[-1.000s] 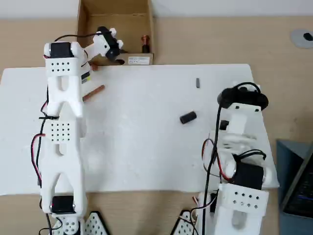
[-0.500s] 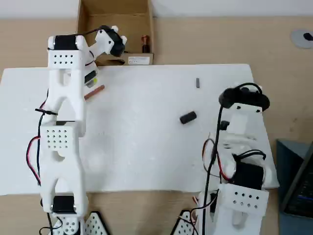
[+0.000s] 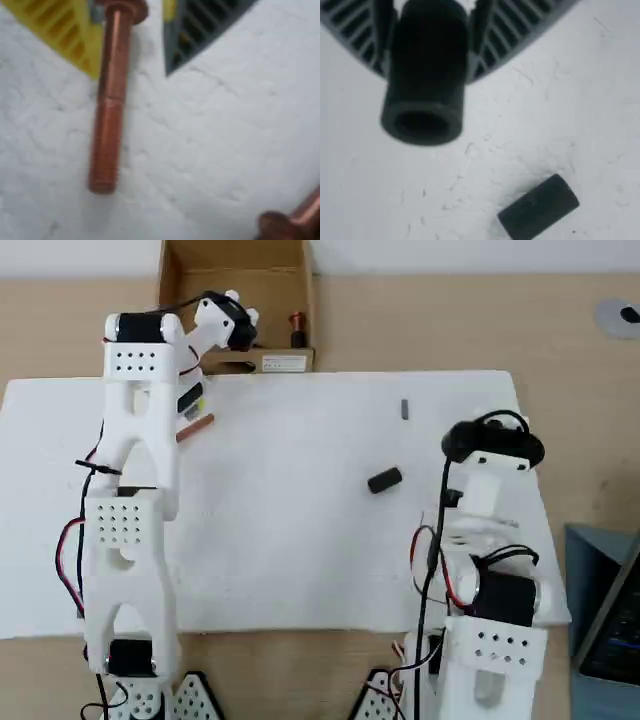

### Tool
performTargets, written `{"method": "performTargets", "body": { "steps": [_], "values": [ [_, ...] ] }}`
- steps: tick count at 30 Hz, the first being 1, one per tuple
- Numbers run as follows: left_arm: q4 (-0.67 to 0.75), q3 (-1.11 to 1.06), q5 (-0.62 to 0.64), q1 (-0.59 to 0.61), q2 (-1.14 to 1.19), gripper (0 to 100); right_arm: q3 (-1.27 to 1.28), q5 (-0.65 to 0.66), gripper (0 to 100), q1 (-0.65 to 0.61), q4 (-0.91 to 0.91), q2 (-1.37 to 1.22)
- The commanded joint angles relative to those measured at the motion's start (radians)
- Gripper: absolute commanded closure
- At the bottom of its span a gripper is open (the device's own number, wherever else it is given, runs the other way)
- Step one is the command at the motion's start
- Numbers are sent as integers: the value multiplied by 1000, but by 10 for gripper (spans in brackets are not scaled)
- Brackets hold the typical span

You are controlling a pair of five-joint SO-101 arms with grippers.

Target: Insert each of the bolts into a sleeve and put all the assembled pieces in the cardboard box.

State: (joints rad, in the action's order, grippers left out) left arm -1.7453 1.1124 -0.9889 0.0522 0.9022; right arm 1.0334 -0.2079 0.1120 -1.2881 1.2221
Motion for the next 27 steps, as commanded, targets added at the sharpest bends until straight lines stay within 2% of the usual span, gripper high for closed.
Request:
{"method": "performTargets", "body": {
  "steps": [1,20,27],
  "values": [
    [-8,-9,6,-8,-27,871,-13,-9,989,-15,26,15],
    [-6,83,-2,29,170,872,-53,-2,989,-16,97,7],
    [-6,74,9,31,168,939,-54,-2,989,-16,97,7]
  ]
}}
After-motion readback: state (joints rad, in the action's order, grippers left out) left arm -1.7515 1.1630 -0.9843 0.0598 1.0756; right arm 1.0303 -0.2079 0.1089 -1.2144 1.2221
